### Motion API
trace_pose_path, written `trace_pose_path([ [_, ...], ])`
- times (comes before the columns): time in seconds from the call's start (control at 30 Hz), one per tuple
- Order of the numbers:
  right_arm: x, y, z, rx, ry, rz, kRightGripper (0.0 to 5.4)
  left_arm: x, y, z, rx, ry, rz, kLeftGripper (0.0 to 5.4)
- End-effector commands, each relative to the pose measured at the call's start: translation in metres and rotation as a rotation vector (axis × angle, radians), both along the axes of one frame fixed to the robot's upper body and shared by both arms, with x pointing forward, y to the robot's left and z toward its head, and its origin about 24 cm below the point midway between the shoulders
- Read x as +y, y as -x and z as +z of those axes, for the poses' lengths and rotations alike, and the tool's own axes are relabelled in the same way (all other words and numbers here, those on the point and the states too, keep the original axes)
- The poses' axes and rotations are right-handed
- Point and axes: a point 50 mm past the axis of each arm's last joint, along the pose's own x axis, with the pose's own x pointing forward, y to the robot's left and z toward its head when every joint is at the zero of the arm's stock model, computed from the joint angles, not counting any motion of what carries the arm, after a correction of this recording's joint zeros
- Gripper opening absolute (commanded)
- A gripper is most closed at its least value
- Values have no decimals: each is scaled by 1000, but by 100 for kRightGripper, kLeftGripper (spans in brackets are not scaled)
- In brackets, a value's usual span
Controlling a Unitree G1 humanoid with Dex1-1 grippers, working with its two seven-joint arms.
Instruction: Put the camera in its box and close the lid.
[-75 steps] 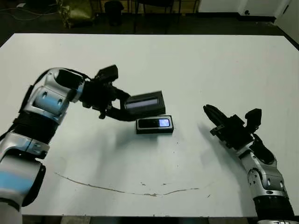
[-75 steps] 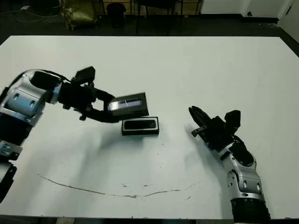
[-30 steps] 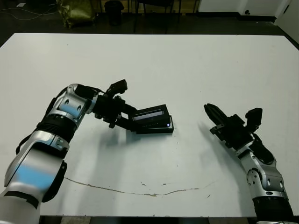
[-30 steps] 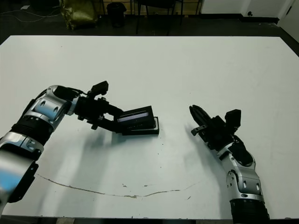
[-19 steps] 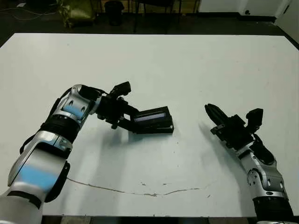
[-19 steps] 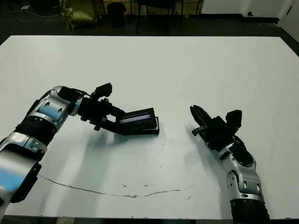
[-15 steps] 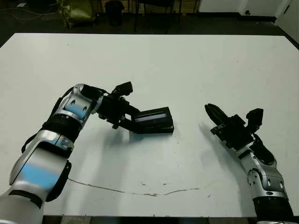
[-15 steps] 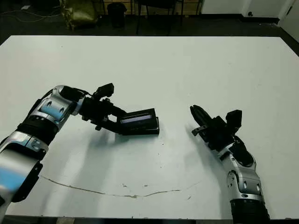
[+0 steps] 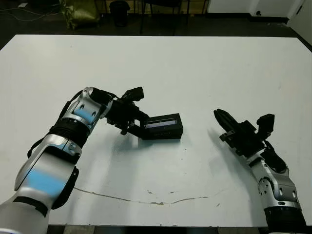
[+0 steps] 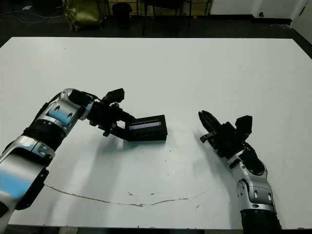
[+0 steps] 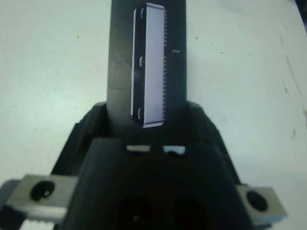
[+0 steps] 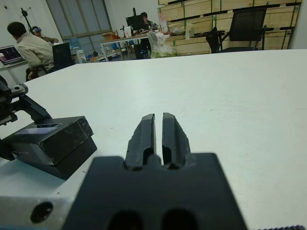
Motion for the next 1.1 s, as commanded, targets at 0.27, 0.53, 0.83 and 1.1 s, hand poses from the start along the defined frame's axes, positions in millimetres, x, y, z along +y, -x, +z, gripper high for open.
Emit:
trace_pose_path([
  [0.27,-3,5,-8,51,-20,-17,0,-5,0,-7,3,-35,18,254],
  [0.53,-4,5,-9,49,-40,-5,0,-12,0,-7,-3,-60,18,254],
  [0.83,-4,5,-9,54,-44,-10,0,-19,0,-5,-59,-75,45,254],
  [1.1,-4,5,-10,48,-35,-14,0,-24,0,-3,-126,-22,21,339],
])
